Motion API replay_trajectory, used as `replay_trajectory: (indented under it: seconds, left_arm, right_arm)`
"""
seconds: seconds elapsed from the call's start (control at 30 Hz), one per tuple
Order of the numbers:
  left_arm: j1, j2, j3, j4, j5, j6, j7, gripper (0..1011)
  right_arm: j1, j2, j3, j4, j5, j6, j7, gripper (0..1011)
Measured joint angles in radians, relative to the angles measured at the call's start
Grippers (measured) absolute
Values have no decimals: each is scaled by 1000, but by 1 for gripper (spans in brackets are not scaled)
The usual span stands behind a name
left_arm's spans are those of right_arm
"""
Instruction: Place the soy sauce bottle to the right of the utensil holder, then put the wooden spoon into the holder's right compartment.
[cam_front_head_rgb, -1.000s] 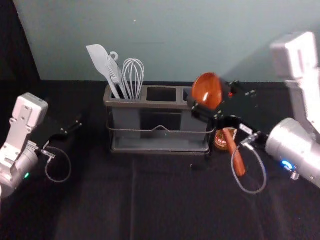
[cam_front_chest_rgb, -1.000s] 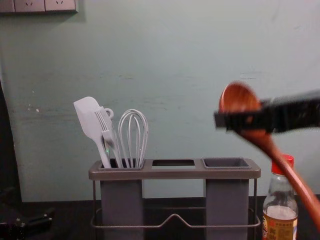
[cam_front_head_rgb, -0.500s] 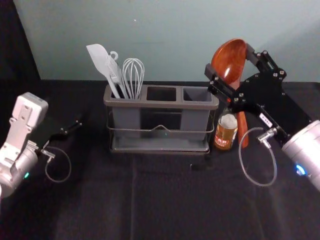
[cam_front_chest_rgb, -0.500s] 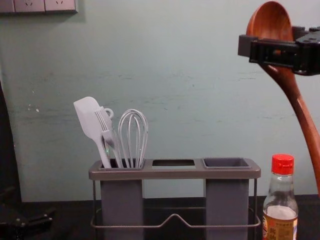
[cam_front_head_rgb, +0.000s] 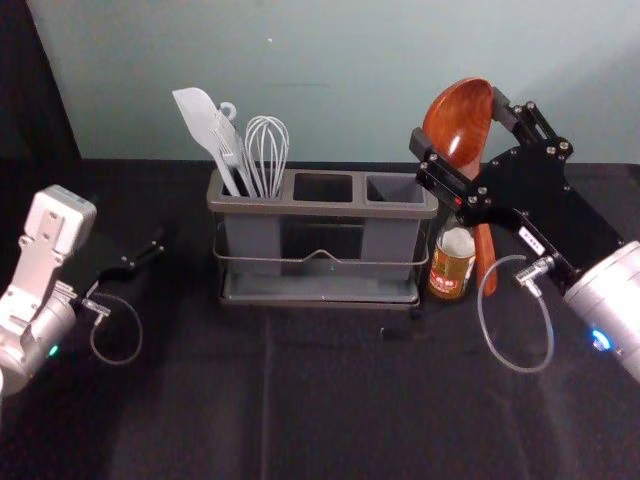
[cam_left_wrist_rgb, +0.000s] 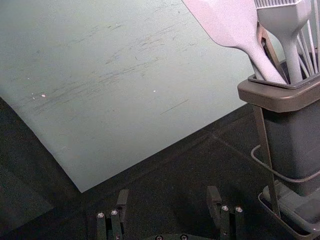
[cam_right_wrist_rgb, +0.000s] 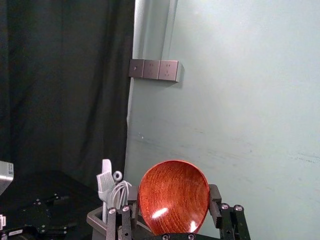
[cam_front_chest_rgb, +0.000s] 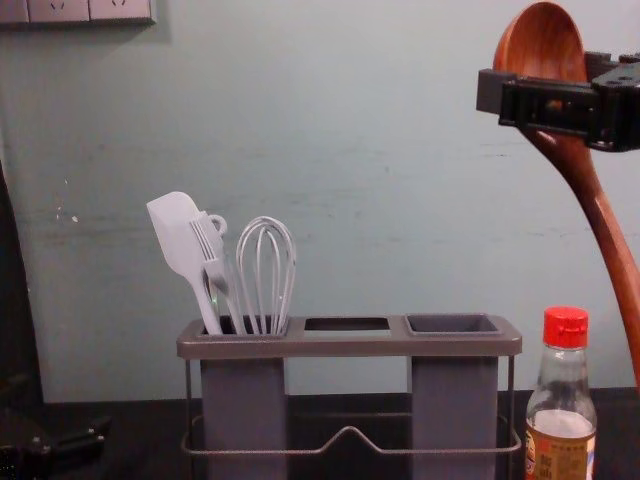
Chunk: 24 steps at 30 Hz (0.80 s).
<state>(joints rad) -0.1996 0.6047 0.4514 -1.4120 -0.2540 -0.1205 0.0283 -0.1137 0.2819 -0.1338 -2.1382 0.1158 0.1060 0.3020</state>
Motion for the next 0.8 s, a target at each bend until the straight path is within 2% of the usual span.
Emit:
replay_trajectory:
  seconds: [0.47, 0.67, 0.77, 0.8]
  left_arm:
    - [0, 0, 0, 0, 0, 0, 0, 1000]
    - [0, 0, 0, 0, 0, 0, 0, 1000]
    - [0, 0, 0, 0, 0, 0, 0, 1000]
    - [0, 0, 0, 0, 0, 0, 0, 1000]
  right_arm:
    - [7, 4, -3, 6, 8, 3, 1, 837]
    - [67, 9, -26, 47, 28, 12, 7, 837]
    - [134, 13, -49, 94, 34, 24, 19, 837]
    - [134, 13, -49, 94, 34, 24, 19, 837]
